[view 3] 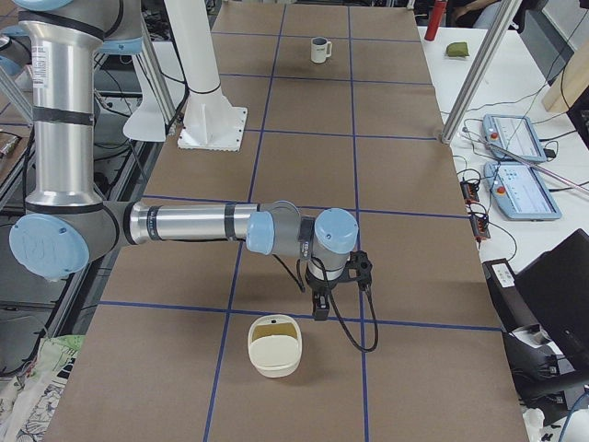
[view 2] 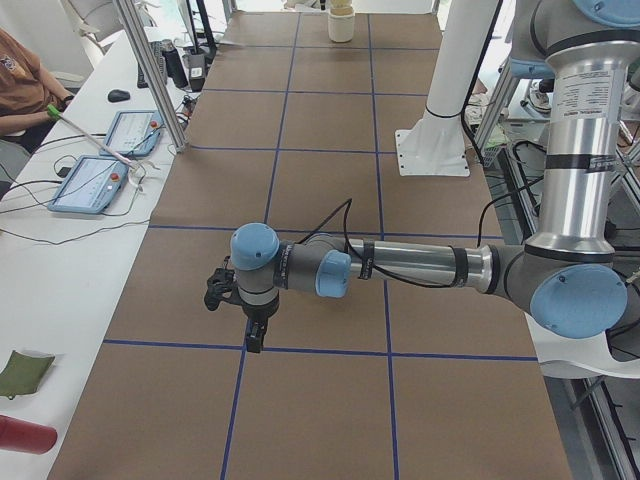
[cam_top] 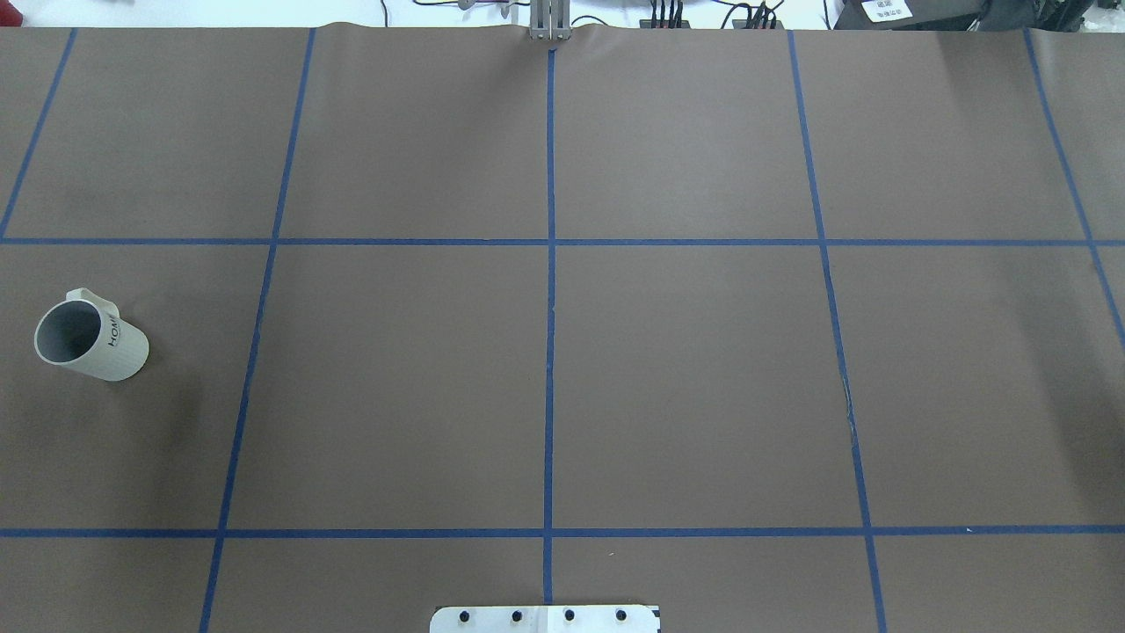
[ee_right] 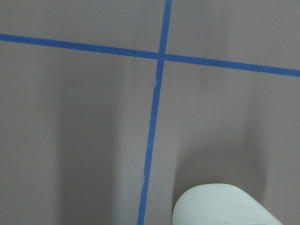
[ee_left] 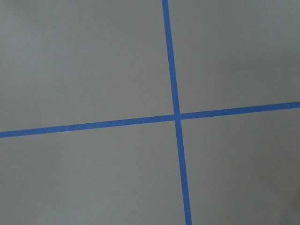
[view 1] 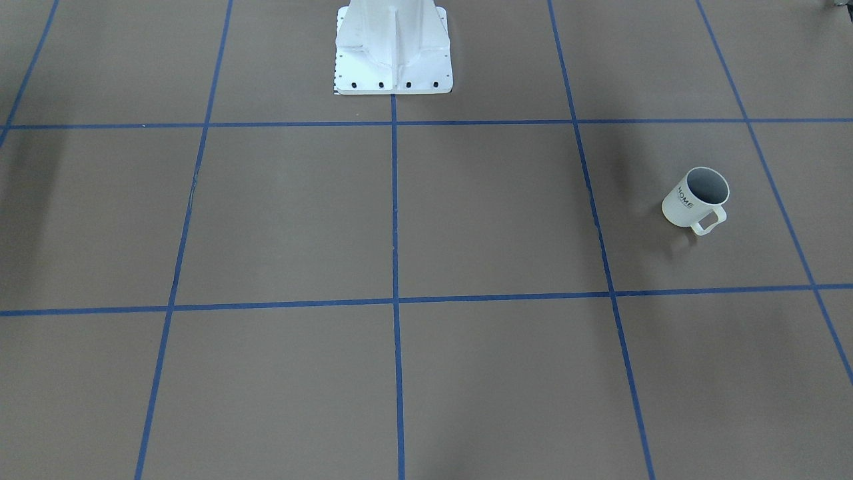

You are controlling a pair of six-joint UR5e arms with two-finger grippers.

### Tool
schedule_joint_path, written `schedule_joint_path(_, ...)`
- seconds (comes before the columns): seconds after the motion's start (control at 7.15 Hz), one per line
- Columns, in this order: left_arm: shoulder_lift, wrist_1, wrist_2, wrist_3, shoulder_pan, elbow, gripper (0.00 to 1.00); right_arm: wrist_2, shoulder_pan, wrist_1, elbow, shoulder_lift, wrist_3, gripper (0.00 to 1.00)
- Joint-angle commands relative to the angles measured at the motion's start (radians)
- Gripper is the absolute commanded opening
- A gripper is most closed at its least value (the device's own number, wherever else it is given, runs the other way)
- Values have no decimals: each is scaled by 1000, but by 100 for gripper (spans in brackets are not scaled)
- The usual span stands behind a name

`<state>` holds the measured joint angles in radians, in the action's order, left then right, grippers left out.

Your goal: Left arm hands cup to right arm to dump lemon

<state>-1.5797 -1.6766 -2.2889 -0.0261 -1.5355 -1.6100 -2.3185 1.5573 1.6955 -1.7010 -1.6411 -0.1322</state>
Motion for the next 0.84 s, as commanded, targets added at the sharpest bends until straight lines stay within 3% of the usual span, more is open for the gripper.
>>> schedule_joint_path(0.0, 0, 0, 0, 2, 2, 2, 100, 4, 39, -81, 39, -3, -1, 100)
schedule_joint_path(0.7, -6, 0, 2, 2, 2, 4, 100, 7, 43, -117, 64, -5, 3, 100)
